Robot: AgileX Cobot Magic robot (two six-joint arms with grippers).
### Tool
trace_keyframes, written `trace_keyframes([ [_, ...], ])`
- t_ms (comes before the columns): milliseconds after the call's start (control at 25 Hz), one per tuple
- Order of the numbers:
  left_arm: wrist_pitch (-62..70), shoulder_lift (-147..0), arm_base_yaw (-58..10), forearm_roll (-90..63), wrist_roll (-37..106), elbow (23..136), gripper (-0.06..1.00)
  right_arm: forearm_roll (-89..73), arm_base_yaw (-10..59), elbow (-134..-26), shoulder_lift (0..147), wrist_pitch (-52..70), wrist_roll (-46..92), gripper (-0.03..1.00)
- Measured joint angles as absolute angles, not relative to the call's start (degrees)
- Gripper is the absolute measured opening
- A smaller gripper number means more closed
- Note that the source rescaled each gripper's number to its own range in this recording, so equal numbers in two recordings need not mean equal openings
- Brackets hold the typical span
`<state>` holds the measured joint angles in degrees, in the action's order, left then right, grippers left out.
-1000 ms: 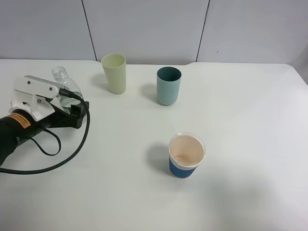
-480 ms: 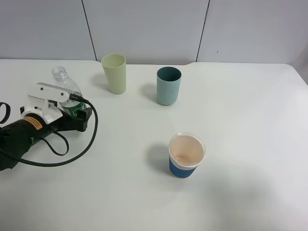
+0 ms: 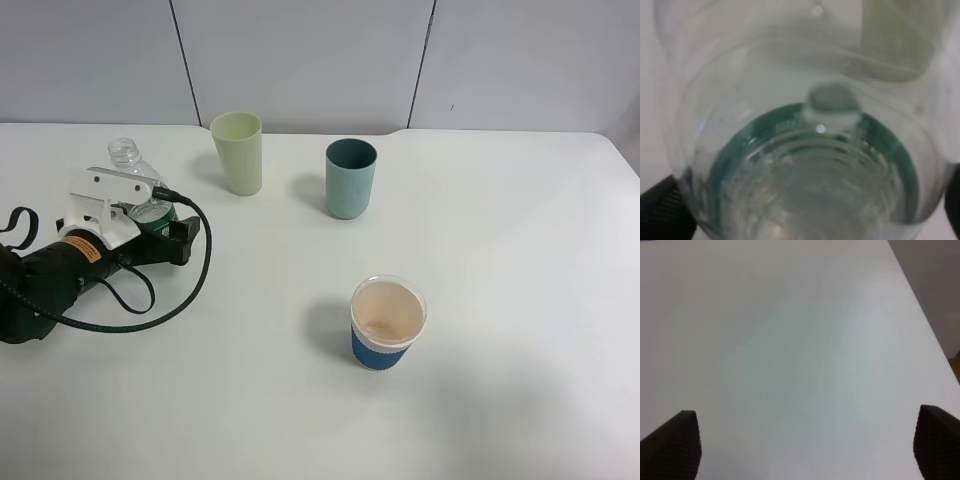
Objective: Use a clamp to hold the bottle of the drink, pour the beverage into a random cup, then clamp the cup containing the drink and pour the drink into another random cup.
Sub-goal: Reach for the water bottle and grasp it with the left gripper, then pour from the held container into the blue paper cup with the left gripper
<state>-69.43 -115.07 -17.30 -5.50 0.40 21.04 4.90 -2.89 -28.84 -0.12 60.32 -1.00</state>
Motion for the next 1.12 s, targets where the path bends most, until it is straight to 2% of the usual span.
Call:
trace_keyframes([
  [40,-69.43,-115.07,-17.3,-5.44,0.0,21.04,0.64,4.9,-2.89,-28.84,-0.12,60.32,-1.0,0.55],
  [120,-69.43,-115.07,-17.3,-5.41,0.0,21.04,0.08,4.9,-2.89,-28.84,-0.12,60.32,-1.0,0.55],
  [160,-69.43,-115.07,-17.3,-5.31,0.0,21.04,0.0,4.9,-2.89,-28.84,-0.12,60.32,-1.0,0.55],
  [680,-68.32,-113.57,-17.3,-5.31,0.0,21.04,0.01,4.9,-2.89,-28.84,-0.12,60.32,-1.0,0.55],
  [960,-62.13,-104.48,-17.3,-6.1,0.0,20.99,0.01,4.9,-2.89,-28.84,-0.12,60.32,-1.0,0.55],
  [1120,-57.69,-98.06,-19.27,-11.89,3.79,20.94,0.01,4.9,-2.89,-28.84,-0.12,60.32,-1.0,0.55],
])
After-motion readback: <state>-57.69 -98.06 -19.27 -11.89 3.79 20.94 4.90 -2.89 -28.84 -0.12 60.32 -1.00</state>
